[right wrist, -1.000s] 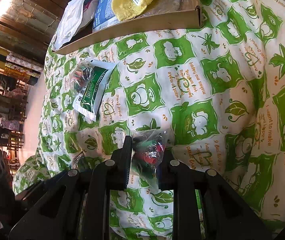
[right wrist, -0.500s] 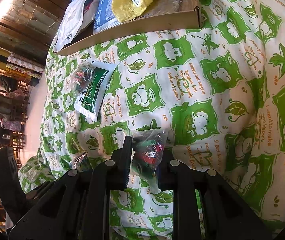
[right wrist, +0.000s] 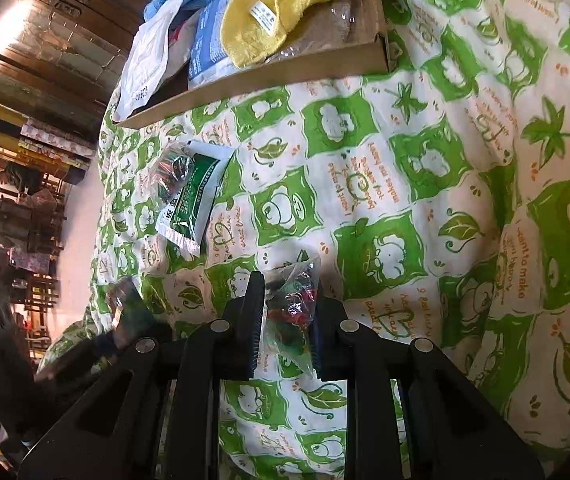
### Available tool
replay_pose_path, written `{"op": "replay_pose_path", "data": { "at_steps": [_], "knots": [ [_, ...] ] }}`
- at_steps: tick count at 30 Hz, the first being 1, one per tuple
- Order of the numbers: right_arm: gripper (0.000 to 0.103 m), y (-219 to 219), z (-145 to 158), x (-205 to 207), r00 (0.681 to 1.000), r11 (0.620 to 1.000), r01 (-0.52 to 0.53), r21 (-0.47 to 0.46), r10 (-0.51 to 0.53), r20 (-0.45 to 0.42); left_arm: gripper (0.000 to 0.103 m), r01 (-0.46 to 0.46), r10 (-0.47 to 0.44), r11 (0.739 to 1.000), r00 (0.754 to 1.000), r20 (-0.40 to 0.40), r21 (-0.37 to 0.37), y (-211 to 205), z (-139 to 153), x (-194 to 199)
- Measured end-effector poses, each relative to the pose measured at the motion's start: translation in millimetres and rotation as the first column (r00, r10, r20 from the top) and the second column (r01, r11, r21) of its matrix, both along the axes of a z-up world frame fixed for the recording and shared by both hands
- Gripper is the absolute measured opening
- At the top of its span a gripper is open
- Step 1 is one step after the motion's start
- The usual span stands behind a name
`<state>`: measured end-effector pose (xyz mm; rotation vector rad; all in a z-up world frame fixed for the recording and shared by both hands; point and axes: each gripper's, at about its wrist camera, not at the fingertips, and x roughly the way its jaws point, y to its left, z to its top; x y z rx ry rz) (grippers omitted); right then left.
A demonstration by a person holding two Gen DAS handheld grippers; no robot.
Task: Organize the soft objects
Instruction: 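Carry the red-text bag in the left tool while the right tool carries the stick bag to the tray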
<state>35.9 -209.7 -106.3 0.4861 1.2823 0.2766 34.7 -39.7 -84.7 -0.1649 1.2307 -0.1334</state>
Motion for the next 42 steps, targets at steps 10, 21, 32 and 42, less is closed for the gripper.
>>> {"op": "replay_pose_path", "data": {
  "at_steps": [10, 21, 32, 42],
  "knots": [
    [0.039, -7.3, -7.6, -2.0, 0.998, 0.993, 0.014, 0.114, -0.006, -0.067, 0.048, 0.059, -0.056, 0.994, 0.998, 0.029, -0.096, 7.0, -27.9, -2.4],
    [0.01, -9.0, 9.3, -14.4, 1.0, 1.0, -0.01, 0.029, 0.011, -0.016, 0.047, 0.052, -0.049, 0.99, 0.998, 0.029, -0.127, 28.5, -21.4, -11.0],
    [0.008, -17.5, 22.4, -13.3, 0.997, 0.997, 0.021, 0.074, -0.026, 0.072, 0.047, 0.057, -0.044, 0.986, 0.996, 0.079, -0.159, 26.1, -6.4, -4.6],
    [0.008, -32.2, 31.1, -14.6, 0.993, 0.994, 0.052, 0.093, -0.062, 0.102, 0.047, 0.058, -0.036, 0.983, 0.991, 0.127, -0.173, 34.9, 10.7, 4.2]
  ]
}}
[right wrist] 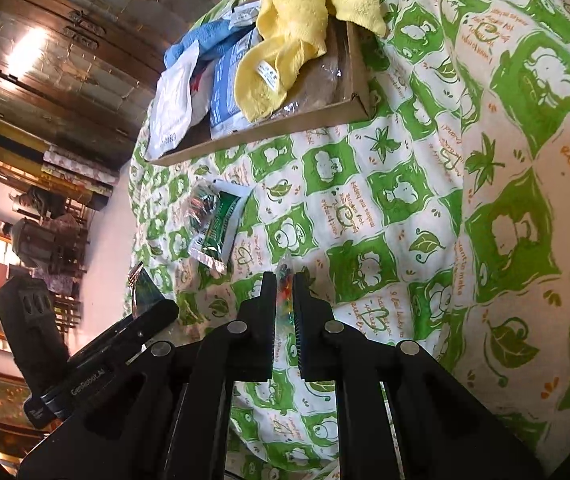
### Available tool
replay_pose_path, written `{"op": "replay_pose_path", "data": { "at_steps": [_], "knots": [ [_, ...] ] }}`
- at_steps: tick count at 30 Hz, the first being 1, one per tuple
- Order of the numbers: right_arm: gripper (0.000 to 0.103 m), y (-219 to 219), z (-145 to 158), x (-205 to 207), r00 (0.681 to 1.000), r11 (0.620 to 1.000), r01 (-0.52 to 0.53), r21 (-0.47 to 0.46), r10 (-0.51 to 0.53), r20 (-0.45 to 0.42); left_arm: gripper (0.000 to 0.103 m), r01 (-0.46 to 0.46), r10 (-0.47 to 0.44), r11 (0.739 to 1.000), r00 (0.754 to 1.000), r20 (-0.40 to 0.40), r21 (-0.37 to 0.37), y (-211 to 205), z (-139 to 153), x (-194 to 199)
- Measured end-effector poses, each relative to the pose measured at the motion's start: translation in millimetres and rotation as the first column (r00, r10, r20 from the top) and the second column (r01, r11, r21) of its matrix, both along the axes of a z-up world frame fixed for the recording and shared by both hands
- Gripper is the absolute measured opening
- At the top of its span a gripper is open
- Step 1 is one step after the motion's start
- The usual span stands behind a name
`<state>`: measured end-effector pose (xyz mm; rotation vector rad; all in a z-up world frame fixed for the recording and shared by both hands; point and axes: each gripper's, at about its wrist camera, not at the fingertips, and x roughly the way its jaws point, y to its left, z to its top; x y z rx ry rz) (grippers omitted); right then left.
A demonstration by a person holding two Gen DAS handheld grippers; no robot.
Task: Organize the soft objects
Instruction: 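Carry the red-text bag in the left tool while the right tool carries the stick bag to the tray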
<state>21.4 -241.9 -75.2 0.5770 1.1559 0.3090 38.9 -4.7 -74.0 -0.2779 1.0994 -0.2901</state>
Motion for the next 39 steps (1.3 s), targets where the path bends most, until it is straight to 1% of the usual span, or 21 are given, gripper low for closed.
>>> {"op": "replay_pose_path", "data": {
  "at_steps": [4, 7, 9, 12, 13, 15, 16, 20, 24, 28, 29, 30, 31, 32, 34, 39],
  "knots": [
    [0.008, -12.4, 4.9, -0.2, 1.0, 0.999, 0.022, 0.045, -0.022, 0.002, 0.047, -0.006, 0.006, 1.0, 1.0, 0.016, -0.01, 1.7, 5.3, 5.1],
    [0.008, -14.4, 4.7, -0.2, 1.0, 0.998, 0.03, 0.048, -0.03, 0.003, 0.047, -0.006, 0.006, 1.0, 1.0, 0.02, -0.021, 2.3, 5.8, 6.7],
    [0.008, -13.9, 2.7, 0.9, 1.0, 0.999, 0.016, 0.045, -0.016, -0.01, 0.047, -0.004, 0.005, 1.0, 1.0, 0.02, -0.023, 2.6, 5.4, 6.6],
    [0.01, -0.9, -8.1, 5.8, 0.996, 0.999, -0.049, 0.014, 0.05, -0.068, 0.047, -0.006, 0.007, 1.0, 1.0, 0.013, -0.025, 2.0, 3.1, 8.0],
    [0.014, 2.3, -12.5, 5.5, 0.994, 0.998, -0.06, -0.006, 0.06, -0.09, 0.047, -0.008, 0.008, 1.0, 1.0, 0.008, -0.029, 2.6, 1.6, 8.4],
    [0.061, 8.2, -20.6, 7.7, 0.99, 0.996, -0.073, -0.048, 0.066, -0.124, 0.047, -0.011, 0.011, 0.999, 1.0, 0.002, -0.032, 3.0, -0.5, 9.0],
    [0.064, 10.9, -22.6, 8.9, 0.989, 0.995, -0.078, -0.061, 0.07, -0.129, 0.047, -0.012, 0.012, 0.999, 1.0, -0.001, -0.034, 3.5, -1.7, 9.0],
    [0.064, 28.5, -25.8, 15.6, 0.986, 0.983, -0.125, -0.131, 0.109, -0.126, 0.048, -0.016, 0.015, 0.999, 1.0, -0.013, -0.039, 4.5, -5.3, 9.7],
    [0.064, 45.7, -38.6, 21.0, 0.974, 0.963, -0.192, -0.191, 0.162, -0.16, 0.048, -0.017, 0.016, 0.999, 1.0, -0.022, -0.037, 3.9, -8.1, 9.2],
    [0.064, 48.0, -39.5, 19.9, 0.971, 0.953, -0.214, -0.212, 0.183, -0.156, 0.048, -0.021, 0.02, 0.999, 0.999, -0.027, -0.036, 4.7, -8.8, 9.2],
    [0.062, 48.1, -39.3, 20.8, 0.971, 0.954, -0.211, -0.211, 0.18, -0.154, 0.048, -0.022, 0.021, 0.999, 0.999, -0.032, -0.036, 4.7, -9.8, 9.3],
    [0.048, 47.6, -38.8, 20.4, 0.973, 0.955, -0.204, -0.216, 0.173, -0.153, 0.048, -0.022, 0.02, 0.999, 0.999, -0.034, -0.036, 4.6, -10.6, 8.9],
    [0.039, 46.1, -38.4, 20.4, 0.974, 0.955, -0.196, -0.224, 0.163, -0.155, 0.048, -0.021, 0.019, 0.999, 0.999, -0.036, -0.034, 4.2, -11.3, 8.6],
    [0.033, 44.6, -39.1, 19.1, 0.976, 0.959, -0.184, -0.218, 0.152, -0.155, 0.048, -0.019, 0.018, 0.999, 0.999, -0.037, -0.029, 3.8, -12.0, 8.2],
    [0.032, 39.6, -38.6, 18.5, 0.979, 0.969, -0.163, -0.186, 0.136, -0.15, 0.048, -0.019, 0.018, 0.999, 0.999, -0.04, -0.027, 3.6, -13.0, 7.8],
    [0.03, 30.2, -25.3, 15.7, 0.987, 0.978, -0.136, -0.157, 0.119, -0.111, 0.048, -0.019, 0.018, 0.999, 0.999, -0.039, -0.028, 3.5, -12.8, 7.4]
  ]
}}
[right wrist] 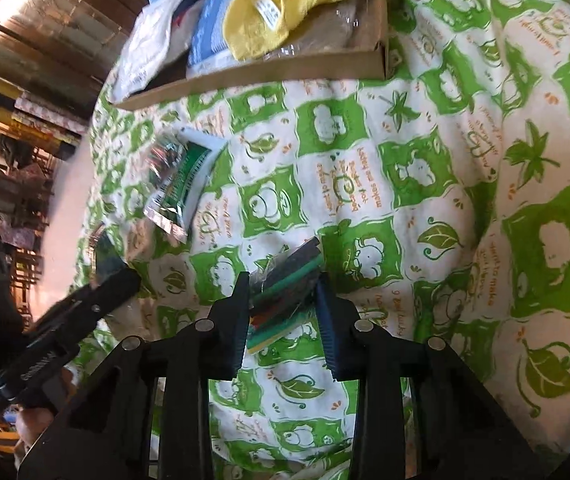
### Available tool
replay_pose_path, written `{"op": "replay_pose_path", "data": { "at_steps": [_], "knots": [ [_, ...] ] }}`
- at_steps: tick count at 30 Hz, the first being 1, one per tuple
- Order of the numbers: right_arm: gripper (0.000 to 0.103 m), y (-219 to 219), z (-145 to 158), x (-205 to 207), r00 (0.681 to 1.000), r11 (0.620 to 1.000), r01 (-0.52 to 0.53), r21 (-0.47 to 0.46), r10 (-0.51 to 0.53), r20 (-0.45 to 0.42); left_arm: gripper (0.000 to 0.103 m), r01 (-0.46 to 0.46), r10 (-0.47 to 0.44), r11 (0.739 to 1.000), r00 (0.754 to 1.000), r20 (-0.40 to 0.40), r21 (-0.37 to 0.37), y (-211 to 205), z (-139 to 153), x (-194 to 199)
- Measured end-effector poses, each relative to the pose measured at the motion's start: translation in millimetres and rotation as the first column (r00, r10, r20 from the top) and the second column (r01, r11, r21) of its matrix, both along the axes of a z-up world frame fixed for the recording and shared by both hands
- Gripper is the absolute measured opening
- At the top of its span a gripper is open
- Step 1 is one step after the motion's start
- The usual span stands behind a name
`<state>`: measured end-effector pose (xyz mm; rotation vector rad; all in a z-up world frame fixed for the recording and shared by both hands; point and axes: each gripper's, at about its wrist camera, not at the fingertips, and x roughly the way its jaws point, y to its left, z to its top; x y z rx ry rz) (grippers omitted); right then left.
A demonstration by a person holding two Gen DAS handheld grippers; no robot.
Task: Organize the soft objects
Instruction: 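Carry the red-text bag in the left tool while the right tool carries the stick bag to the tray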
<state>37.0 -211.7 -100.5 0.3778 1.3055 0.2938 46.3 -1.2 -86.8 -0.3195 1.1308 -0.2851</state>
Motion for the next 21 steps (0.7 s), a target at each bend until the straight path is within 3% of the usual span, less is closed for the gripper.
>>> {"op": "replay_pose_path", "data": {
  "at_steps": [8, 21],
  "knots": [
    [0.03, -25.3, 29.6, 1.8, 0.998, 0.998, 0.056, 0.033, -0.057, 0.041, 0.048, 0.018, -0.017, 1.0, 0.999, 0.028, -0.02, -2.9, 13.2, 8.3],
    [0.03, -60.4, 72.7, 40.2, 0.989, 0.995, 0.093, -0.046, -0.087, 0.12, 0.048, 0.115, -0.117, 0.993, 0.979, 0.166, 0.018, -38.1, 64.5, 73.5]
  ]
}}
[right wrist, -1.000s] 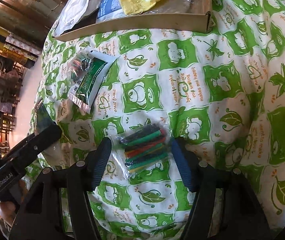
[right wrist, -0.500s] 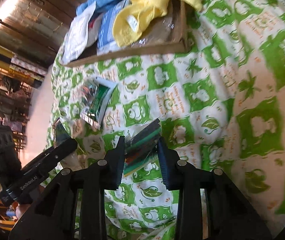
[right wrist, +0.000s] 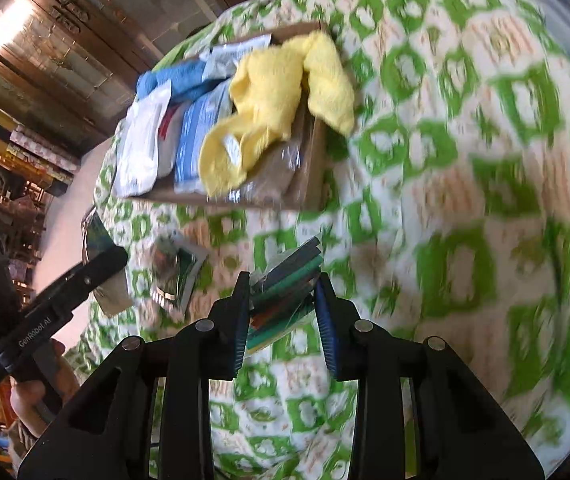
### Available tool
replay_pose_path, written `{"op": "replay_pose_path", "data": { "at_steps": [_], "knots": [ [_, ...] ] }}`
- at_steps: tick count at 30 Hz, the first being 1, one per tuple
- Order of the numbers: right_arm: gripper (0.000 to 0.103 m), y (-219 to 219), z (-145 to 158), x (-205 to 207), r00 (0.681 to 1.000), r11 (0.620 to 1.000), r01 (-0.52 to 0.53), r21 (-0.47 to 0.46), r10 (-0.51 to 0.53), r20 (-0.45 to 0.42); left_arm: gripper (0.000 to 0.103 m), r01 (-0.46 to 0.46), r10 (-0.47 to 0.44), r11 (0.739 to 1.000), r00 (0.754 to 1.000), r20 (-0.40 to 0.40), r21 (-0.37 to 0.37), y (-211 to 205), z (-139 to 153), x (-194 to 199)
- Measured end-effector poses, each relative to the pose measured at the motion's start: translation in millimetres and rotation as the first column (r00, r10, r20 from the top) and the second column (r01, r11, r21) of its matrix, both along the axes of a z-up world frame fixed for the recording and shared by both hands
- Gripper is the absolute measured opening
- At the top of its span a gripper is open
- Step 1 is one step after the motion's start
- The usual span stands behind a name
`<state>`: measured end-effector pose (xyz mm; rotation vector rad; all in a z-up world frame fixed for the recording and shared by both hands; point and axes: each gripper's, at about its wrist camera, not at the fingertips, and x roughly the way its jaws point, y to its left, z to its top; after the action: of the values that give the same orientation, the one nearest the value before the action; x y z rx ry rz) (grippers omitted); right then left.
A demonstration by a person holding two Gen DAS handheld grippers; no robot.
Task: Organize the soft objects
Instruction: 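Carry the red-text bag in the left tool while the right tool carries the stick bag to the tray, then lower both held bags into the tray and open both tools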
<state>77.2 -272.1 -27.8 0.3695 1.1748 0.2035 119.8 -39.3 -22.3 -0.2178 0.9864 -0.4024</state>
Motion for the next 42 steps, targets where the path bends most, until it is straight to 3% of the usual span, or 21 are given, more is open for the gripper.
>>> {"op": "replay_pose_path", "data": {
  "at_steps": [7, 19, 32, 38, 42],
  "knots": [
    [0.03, 3.8, 2.6, 33.4, 0.999, 1.0, -0.004, 0.012, 0.004, 0.04, 0.048, 0.054, -0.057, 0.997, 0.996, 0.061, 0.058, -25.4, 15.5, 44.5],
    [0.03, 17.8, -23.2, 86.9, 0.998, 0.999, 0.022, 0.025, -0.023, 0.056, 0.048, 0.064, -0.072, 0.992, 0.995, 0.066, 0.11, -44.5, 6.8, 109.4],
    [0.03, 41.1, -36.2, 106.9, 0.994, 0.992, -0.01, -0.128, 0.024, 0.103, 0.048, 0.049, -0.059, 0.986, 0.997, 0.057, 0.161, -50.7, -16.5, 142.0],
    [0.03, 46.0, -42.9, 114.5, 0.995, 0.988, -0.02, -0.153, 0.035, 0.096, 0.048, 0.05, -0.063, 0.982, 0.996, 0.069, 0.181, -53.6, -20.0, 143.1],
    [0.03, 49.6, -45.8, 120.2, 0.995, 0.989, -0.016, -0.149, 0.03, 0.097, 0.055, 0.046, -0.061, 0.981, 0.995, 0.076, 0.187, -53.4, -19.6, 142.9]
  ]
}}
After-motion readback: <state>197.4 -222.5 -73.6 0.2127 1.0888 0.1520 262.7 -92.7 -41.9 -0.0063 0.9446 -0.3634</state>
